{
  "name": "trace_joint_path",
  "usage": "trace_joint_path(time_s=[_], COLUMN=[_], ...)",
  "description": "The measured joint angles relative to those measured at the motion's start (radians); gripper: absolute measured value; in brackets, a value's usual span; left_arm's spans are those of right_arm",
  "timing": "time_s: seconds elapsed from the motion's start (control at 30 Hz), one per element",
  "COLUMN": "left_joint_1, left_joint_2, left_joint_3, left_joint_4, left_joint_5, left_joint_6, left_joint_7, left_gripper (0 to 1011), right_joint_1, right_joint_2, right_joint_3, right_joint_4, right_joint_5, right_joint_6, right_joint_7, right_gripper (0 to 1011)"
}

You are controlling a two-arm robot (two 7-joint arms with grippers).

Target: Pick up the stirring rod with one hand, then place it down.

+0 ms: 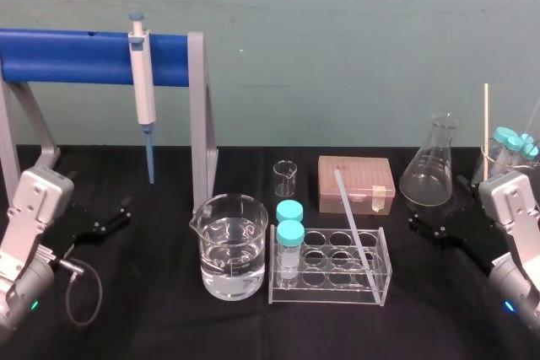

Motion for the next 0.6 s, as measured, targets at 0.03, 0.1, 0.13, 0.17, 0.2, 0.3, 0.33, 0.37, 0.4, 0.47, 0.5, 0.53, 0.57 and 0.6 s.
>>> trace_joint_path(time_s=[0.03,0.1,0.13,0.17,0.2,0.3,0.33,0.37,0.4,0.47,0.5,0.53,0.57,0.6], left_joint_1=[0.0,0.0,0.0,0.0,0.0,0.0,0.0,0.0,0.0,0.0,0.0,0.0,0.0,0.0], left_joint_2=[0.0,0.0,0.0,0.0,0.0,0.0,0.0,0.0,0.0,0.0,0.0,0.0,0.0,0.0], left_joint_3=[0.0,0.0,0.0,0.0,0.0,0.0,0.0,0.0,0.0,0.0,0.0,0.0,0.0,0.0], left_joint_4=[0.0,0.0,0.0,0.0,0.0,0.0,0.0,0.0,0.0,0.0,0.0,0.0,0.0,0.0], left_joint_5=[0.0,0.0,0.0,0.0,0.0,0.0,0.0,0.0,0.0,0.0,0.0,0.0,0.0,0.0], left_joint_6=[0.0,0.0,0.0,0.0,0.0,0.0,0.0,0.0,0.0,0.0,0.0,0.0,0.0,0.0], left_joint_7=[0.0,0.0,0.0,0.0,0.0,0.0,0.0,0.0,0.0,0.0,0.0,0.0,0.0,0.0], left_gripper=[1000,1000,1000,1000,1000,1000,1000,1000,1000,1000,1000,1000,1000,1000], right_joint_1=[0.0,0.0,0.0,0.0,0.0,0.0,0.0,0.0,0.0,0.0,0.0,0.0,0.0,0.0], right_joint_2=[0.0,0.0,0.0,0.0,0.0,0.0,0.0,0.0,0.0,0.0,0.0,0.0,0.0,0.0], right_joint_3=[0.0,0.0,0.0,0.0,0.0,0.0,0.0,0.0,0.0,0.0,0.0,0.0,0.0,0.0], right_joint_4=[0.0,0.0,0.0,0.0,0.0,0.0,0.0,0.0,0.0,0.0,0.0,0.0,0.0,0.0], right_joint_5=[0.0,0.0,0.0,0.0,0.0,0.0,0.0,0.0,0.0,0.0,0.0,0.0,0.0,0.0], right_joint_6=[0.0,0.0,0.0,0.0,0.0,0.0,0.0,0.0,0.0,0.0,0.0,0.0,0.0,0.0], right_joint_7=[0.0,0.0,0.0,0.0,0.0,0.0,0.0,0.0,0.0,0.0,0.0,0.0,0.0,0.0], right_gripper=[1000,1000,1000,1000,1000,1000,1000,1000,1000,1000,1000,1000,1000,1000])
